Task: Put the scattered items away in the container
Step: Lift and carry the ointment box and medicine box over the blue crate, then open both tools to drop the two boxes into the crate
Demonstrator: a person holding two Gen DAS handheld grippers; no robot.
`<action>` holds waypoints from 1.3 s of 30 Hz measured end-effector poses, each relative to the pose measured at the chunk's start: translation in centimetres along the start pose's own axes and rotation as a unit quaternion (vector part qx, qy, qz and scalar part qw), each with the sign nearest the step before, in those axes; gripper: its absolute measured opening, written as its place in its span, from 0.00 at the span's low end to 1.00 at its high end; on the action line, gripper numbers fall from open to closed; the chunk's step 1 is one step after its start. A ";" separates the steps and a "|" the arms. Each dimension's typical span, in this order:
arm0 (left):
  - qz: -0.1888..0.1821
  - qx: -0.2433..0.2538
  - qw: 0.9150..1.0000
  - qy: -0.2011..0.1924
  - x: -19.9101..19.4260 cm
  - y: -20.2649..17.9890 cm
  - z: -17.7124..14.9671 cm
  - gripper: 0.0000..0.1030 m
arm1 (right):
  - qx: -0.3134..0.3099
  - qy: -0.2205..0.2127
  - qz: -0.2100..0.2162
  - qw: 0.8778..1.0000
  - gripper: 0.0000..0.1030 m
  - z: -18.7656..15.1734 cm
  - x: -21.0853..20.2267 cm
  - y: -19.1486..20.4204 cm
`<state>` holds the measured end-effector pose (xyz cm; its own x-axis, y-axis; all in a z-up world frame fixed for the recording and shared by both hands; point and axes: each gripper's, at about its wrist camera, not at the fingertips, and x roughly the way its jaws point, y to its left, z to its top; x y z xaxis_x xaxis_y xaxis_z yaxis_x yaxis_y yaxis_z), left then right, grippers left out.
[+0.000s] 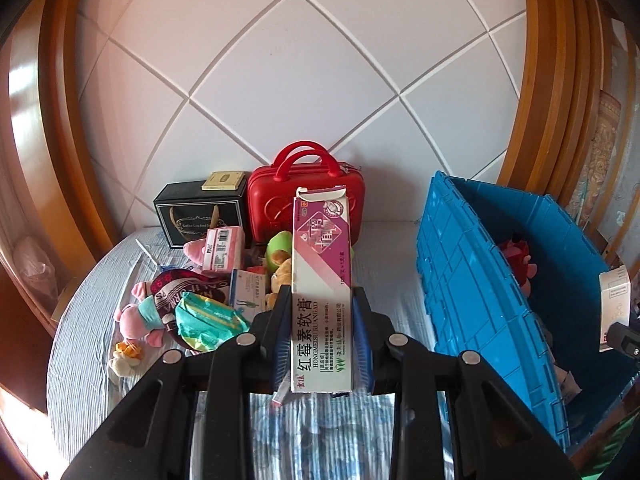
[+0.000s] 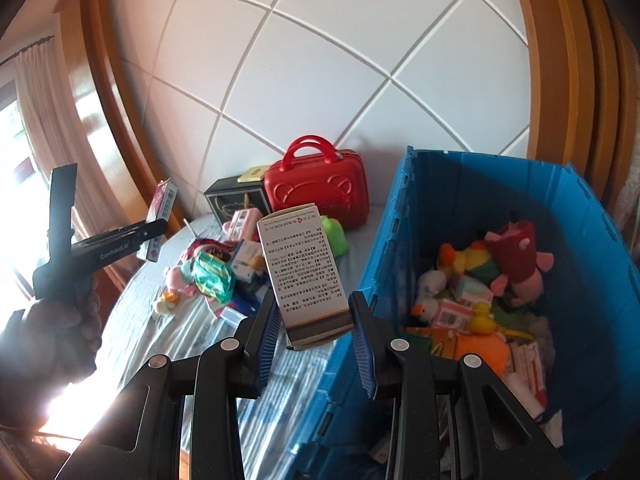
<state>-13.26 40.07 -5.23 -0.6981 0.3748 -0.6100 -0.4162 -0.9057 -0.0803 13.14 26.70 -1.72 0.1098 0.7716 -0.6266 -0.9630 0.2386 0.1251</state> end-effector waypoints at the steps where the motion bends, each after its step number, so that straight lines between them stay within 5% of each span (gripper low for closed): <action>1: -0.004 0.002 1.000 0.000 0.1 -0.8 0.1 0.27 | 0.000 -0.001 -0.002 1.000 0.33 0.0 -0.3 -0.6; 14: -0.074 0.066 0.995 -0.009 0.4 -12.5 2.6 0.27 | 0.053 -0.012 -0.047 0.997 0.33 -1.3 -3.7 -8.6; 25: -0.151 0.144 0.978 -0.006 0.8 -22.6 3.7 0.27 | 0.095 -0.009 -0.098 0.991 0.33 -3.1 -5.2 -14.1; 39: -0.207 0.186 0.960 -0.009 1.8 -29.6 5.1 0.27 | 0.136 -0.014 -0.164 0.977 0.33 -4.4 -8.3 -18.6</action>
<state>-5.13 68.57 0.06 -0.4361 0.6937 -0.5732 -0.8374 -0.5461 -0.0238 29.02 13.24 -2.18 0.4114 0.6427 -0.6462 -0.7748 0.6200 0.1234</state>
